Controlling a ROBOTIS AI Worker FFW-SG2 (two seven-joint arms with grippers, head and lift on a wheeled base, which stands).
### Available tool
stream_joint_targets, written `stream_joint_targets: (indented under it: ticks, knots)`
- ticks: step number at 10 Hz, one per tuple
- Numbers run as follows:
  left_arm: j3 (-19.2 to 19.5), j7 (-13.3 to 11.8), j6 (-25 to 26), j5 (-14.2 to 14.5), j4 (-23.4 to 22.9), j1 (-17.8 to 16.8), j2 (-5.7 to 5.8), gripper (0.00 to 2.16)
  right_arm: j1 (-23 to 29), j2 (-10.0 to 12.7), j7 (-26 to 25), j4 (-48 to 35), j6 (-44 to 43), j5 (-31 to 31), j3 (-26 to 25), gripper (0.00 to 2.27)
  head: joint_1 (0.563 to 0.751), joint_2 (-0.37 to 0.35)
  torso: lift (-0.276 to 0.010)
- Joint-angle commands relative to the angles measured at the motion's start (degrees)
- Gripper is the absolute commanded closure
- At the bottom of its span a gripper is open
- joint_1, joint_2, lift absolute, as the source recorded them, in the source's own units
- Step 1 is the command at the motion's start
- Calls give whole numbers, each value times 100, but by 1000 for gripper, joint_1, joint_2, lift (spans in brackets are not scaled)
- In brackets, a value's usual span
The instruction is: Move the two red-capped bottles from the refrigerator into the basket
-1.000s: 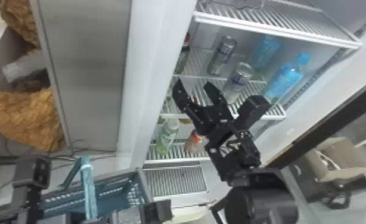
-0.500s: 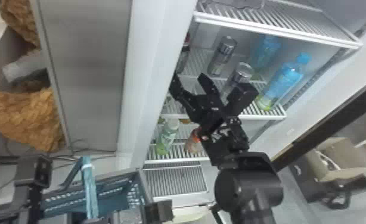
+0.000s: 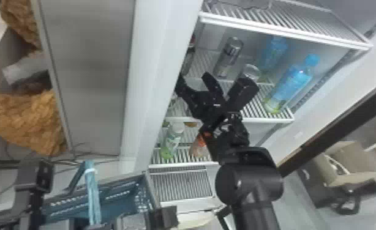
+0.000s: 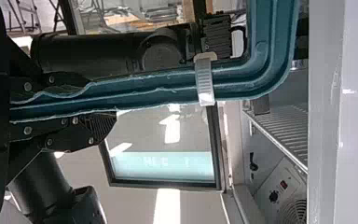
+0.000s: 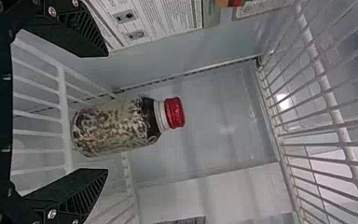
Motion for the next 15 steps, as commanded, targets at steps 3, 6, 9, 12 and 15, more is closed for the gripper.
stream_joint_targets:
  ticks: [3, 6, 9, 12, 15]
  knots:
    - [-35, -1, 0, 25, 0, -14, 26, 1205, -416, -17, -54, 495, -14, 46, 0, 125, 695, -348, 0]
    - [-35, 8, 0, 25, 0, -28, 34, 1205, -753, -61, -62, 861, -70, 81, 91, 117, 695, -344, 0]
    - [-35, 8, 0, 25, 0, -28, 43, 1205, -1020, -70, -115, 1142, -112, 81, 171, 117, 695, -328, 0]
    - [-35, 8, 0, 25, 0, -28, 43, 1205, -1217, -70, -229, 1339, -112, 126, 263, 121, 695, -319, 0]
    - [-35, 8, 0, 37, 0, -28, 43, 1205, -1428, -61, -291, 1550, -112, 263, 274, 121, 695, -315, 0]
